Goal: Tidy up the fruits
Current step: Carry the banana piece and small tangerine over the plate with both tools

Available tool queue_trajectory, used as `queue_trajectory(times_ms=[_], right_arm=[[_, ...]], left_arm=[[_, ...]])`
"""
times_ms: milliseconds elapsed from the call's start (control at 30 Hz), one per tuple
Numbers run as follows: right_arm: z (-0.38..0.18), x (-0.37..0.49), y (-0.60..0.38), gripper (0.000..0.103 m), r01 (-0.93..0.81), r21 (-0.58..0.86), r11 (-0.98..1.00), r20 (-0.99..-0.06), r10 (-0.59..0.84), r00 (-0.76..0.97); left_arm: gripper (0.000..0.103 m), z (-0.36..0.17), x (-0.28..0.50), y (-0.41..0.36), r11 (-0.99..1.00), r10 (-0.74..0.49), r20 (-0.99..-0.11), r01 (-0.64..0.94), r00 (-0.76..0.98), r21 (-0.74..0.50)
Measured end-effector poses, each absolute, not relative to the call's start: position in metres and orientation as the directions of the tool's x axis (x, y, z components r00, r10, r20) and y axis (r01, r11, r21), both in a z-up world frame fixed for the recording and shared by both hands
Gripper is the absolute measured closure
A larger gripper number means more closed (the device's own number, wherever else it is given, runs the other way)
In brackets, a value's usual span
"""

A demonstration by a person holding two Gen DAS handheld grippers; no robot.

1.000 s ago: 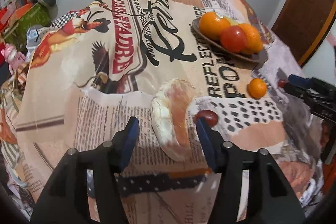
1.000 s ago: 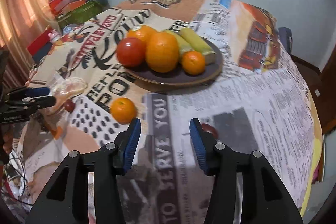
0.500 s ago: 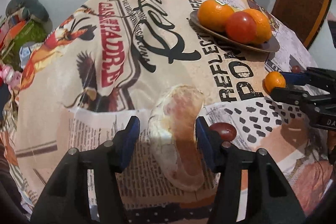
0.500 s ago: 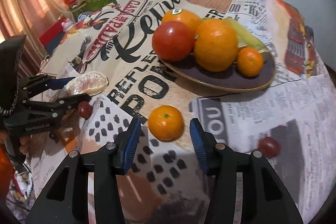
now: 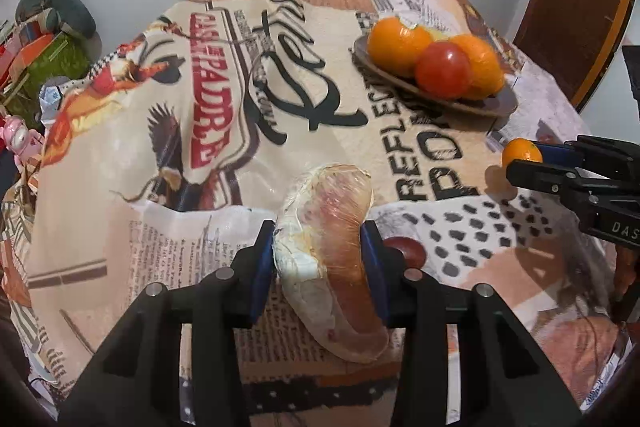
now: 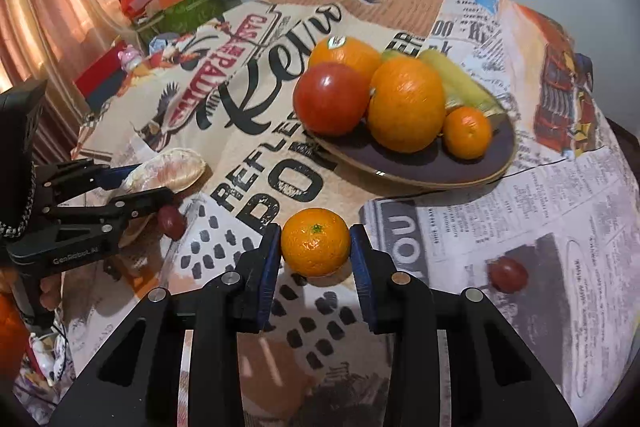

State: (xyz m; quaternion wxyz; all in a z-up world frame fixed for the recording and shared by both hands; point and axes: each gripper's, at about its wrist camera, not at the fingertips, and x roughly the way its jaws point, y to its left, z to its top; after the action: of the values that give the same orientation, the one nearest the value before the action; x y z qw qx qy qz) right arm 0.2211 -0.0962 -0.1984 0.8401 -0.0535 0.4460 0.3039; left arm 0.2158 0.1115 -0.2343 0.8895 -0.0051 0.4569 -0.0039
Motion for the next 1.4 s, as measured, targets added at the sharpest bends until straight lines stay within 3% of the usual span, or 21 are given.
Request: queue_trajectory(times_ms=[467,833,1400], right_arm=[[-0.155,0.236,-0.151,0.071,-0.467,0.119,0.876,-0.713,0.403,0.574],[-0.131,0.263,-0.179,0.071,-0.415,0.113,0.903,-0.648,0.384,0.658],[-0.162,0.314,-0.161,0.071,-0.447,0.090,0.890,-0.697,0.377,0.610]], left_arm=[[0.061,-0.162,0.229,0.069,0.996,-0.082,-0.703,0.076,0.706,-0.040],[0.062,-0.142,0.280,0.030,0.986,-0.156,-0.658,0.152,0.737,-0.064],[0.061,-0.165,0.367,0.018,0.982,-0.186,-0.707,0.147,0.683,-0.116]])
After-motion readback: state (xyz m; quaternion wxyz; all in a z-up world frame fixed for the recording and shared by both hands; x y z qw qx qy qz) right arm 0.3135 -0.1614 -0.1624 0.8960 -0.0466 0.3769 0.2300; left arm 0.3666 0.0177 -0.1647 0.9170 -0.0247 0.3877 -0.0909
